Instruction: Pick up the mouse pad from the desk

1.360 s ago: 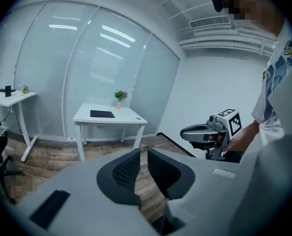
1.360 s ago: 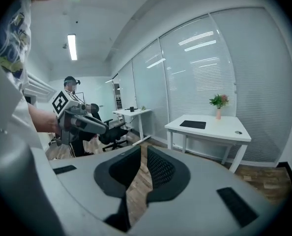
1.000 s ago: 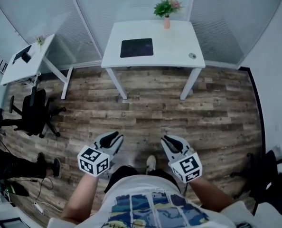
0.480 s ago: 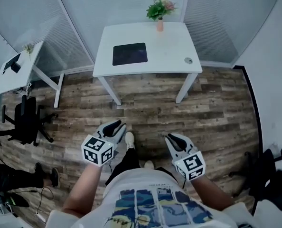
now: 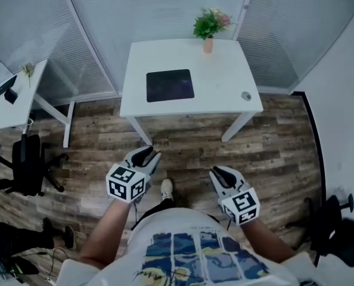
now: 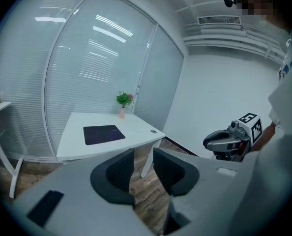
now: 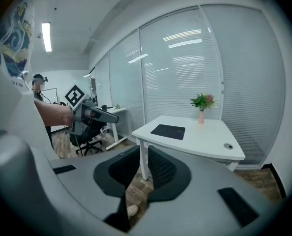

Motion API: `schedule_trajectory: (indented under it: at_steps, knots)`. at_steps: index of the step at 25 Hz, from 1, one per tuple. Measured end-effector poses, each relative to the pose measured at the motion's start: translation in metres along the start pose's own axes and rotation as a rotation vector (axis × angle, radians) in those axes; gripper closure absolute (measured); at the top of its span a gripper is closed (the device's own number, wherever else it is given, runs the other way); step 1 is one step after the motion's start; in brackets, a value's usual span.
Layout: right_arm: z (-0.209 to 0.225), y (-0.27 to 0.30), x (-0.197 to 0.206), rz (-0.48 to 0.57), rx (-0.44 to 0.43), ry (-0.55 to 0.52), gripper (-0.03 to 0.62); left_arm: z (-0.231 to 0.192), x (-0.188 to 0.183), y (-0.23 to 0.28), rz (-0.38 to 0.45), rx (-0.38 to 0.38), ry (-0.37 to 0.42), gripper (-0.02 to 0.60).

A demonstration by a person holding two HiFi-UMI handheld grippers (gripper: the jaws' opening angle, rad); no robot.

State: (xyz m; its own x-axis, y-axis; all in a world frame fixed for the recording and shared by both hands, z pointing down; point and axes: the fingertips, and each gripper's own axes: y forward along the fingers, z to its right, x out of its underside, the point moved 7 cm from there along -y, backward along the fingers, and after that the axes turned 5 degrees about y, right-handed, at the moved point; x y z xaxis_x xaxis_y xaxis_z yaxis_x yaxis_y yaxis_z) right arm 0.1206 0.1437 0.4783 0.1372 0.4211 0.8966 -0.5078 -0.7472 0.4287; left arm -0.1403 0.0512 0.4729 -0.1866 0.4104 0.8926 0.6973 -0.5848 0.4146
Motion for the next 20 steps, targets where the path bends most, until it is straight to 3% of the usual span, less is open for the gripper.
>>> schedule_trajectory:
  at_steps: [12,20]
  knots:
    - [0.004,0.102,-0.057,-0.057,0.049,0.016,0.534,-0.136,-0.013,0.060,-0.063,0.029,-0.006,0.468]
    - [0.065,0.130,-0.073,-0.078,0.087,0.028,0.534,-0.193,-0.021,0.123,-0.108,-0.023,-0.018,0.452]
